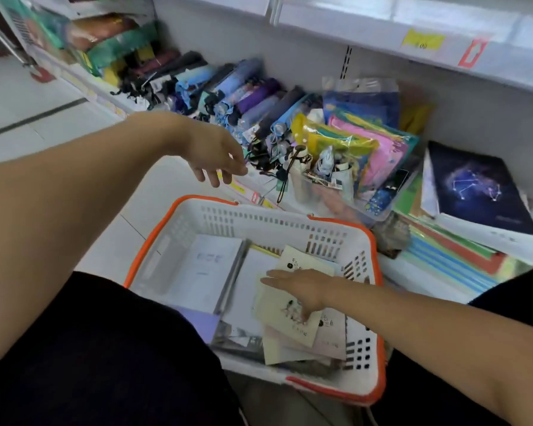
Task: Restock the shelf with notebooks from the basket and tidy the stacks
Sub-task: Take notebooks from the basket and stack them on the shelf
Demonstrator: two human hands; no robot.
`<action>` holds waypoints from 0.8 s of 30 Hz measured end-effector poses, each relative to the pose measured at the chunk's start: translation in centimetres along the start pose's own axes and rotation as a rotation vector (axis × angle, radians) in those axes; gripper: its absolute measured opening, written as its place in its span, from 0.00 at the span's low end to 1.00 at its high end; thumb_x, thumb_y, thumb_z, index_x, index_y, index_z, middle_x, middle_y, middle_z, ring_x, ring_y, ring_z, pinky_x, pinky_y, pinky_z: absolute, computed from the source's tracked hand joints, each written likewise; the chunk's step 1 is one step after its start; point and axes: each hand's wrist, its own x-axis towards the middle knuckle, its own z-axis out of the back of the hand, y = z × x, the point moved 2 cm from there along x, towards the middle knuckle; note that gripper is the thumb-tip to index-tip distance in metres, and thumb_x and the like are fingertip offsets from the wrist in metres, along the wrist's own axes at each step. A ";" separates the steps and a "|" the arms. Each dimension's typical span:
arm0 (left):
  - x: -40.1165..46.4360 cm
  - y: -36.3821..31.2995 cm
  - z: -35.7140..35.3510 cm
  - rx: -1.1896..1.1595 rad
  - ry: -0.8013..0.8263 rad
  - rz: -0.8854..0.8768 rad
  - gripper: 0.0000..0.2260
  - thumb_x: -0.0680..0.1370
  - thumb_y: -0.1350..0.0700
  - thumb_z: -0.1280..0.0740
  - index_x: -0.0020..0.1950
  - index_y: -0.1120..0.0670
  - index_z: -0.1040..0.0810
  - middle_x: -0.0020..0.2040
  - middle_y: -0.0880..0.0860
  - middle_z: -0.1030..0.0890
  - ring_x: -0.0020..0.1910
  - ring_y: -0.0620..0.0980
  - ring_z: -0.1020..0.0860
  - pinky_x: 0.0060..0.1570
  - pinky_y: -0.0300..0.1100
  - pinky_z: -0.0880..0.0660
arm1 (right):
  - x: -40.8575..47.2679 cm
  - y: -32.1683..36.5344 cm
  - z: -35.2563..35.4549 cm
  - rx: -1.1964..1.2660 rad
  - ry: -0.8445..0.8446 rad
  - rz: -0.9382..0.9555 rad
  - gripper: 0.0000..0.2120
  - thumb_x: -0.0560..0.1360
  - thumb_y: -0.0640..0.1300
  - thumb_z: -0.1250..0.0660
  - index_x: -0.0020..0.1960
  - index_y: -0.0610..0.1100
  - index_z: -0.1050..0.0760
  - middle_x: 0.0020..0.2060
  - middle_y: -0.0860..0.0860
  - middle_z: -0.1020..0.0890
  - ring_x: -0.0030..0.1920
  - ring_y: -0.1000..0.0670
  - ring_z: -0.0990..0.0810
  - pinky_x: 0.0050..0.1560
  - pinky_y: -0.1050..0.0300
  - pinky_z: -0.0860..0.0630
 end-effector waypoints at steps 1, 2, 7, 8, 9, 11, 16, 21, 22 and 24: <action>-0.1 0.2 -0.1 -0.007 0.012 0.006 0.12 0.81 0.49 0.37 0.59 0.53 0.23 0.51 0.53 0.17 0.47 0.50 0.17 0.46 0.46 0.20 | 0.3 0.2 0.0 -0.013 -0.005 -0.001 0.61 0.63 0.49 0.17 0.81 0.52 0.56 0.80 0.52 0.53 0.75 0.45 0.36 0.66 0.49 0.29; -0.1 0.4 -0.2 -0.006 0.030 0.015 0.12 0.81 0.48 0.37 0.59 0.53 0.23 0.52 0.53 0.17 0.48 0.50 0.17 0.48 0.47 0.20 | 0.4 0.5 0.1 -0.029 -0.028 -0.006 0.60 0.61 0.49 0.17 0.81 0.50 0.52 0.79 0.50 0.47 0.72 0.44 0.32 0.61 0.50 0.27; 0.0 0.7 -0.8 -0.004 0.079 0.042 0.14 0.80 0.46 0.37 0.61 0.52 0.24 0.52 0.51 0.17 0.50 0.50 0.17 0.52 0.49 0.20 | -0.7 -0.2 1.0 0.094 -0.224 -0.053 0.27 0.67 0.47 0.22 0.61 0.45 0.29 0.55 0.49 0.27 0.48 0.44 0.24 0.38 0.53 0.34; 0.0 0.6 -0.9 -0.021 0.085 0.048 0.15 0.79 0.44 0.37 0.61 0.52 0.23 0.52 0.51 0.17 0.49 0.50 0.17 0.52 0.49 0.20 | -1.1 -0.4 2.1 0.179 -0.243 -0.078 0.18 0.70 0.48 0.24 0.56 0.46 0.26 0.50 0.49 0.24 0.46 0.45 0.23 0.39 0.54 0.32; 0.0 0.4 -1.1 -0.042 0.101 0.061 0.17 0.78 0.41 0.36 0.60 0.51 0.23 0.53 0.51 0.17 0.49 0.50 0.17 0.53 0.50 0.20 | -1.5 -0.6 3.8 0.238 -0.278 -0.085 0.14 0.71 0.50 0.25 0.52 0.47 0.25 0.46 0.51 0.21 0.43 0.48 0.22 0.40 0.54 0.30; -0.3 0.2 -1.4 -0.071 0.174 0.097 0.25 0.72 0.36 0.34 0.60 0.52 0.22 0.54 0.50 0.17 0.50 0.52 0.16 0.54 0.53 0.20 | -2.3 -0.1 8.5 0.352 -0.396 -0.074 0.15 0.71 0.53 0.24 0.50 0.47 0.23 0.42 0.53 0.21 0.33 0.60 0.24 0.41 0.54 0.27; -1.5 -0.4 -1.7 -0.049 0.337 0.142 0.25 0.69 0.43 0.25 0.61 0.55 0.21 0.56 0.52 0.17 0.53 0.56 0.17 0.55 0.55 0.21 | -4.3 3.4 19.5 0.712 -0.816 0.140 0.14 0.65 0.44 0.19 0.42 0.50 0.24 0.31 0.58 0.22 0.30 0.67 0.24 0.33 0.64 0.26; -1.4 -0.1 -0.2 -0.010 0.108 0.141 0.02 0.79 0.57 0.33 0.50 0.54 0.21 0.43 0.53 0.15 0.41 0.52 0.15 0.45 0.47 0.20 | -2.2 3.4 18.3 0.976 -1.249 0.136 0.18 0.71 0.40 0.25 0.59 0.45 0.23 0.55 0.50 0.21 0.44 0.46 0.16 0.40 0.46 0.18; -1.4 0.2 0.0 0.033 0.066 0.147 0.01 0.80 0.57 0.34 0.49 0.53 0.22 0.43 0.52 0.16 0.40 0.52 0.16 0.42 0.46 0.21 | -1.7 3.0 16.2 0.987 -1.299 0.047 0.21 0.72 0.42 0.26 0.63 0.46 0.26 0.60 0.52 0.23 0.47 0.48 0.17 0.43 0.48 0.18; -1.4 1.1 -0.3 0.111 0.113 0.182 0.01 0.80 0.57 0.34 0.49 0.54 0.22 0.44 0.52 0.17 0.41 0.52 0.17 0.44 0.48 0.21 | -1.0 2.0 11.2 0.868 -1.178 -0.076 0.27 0.74 0.45 0.27 0.70 0.49 0.32 0.67 0.55 0.30 0.48 0.53 0.18 0.43 0.54 0.22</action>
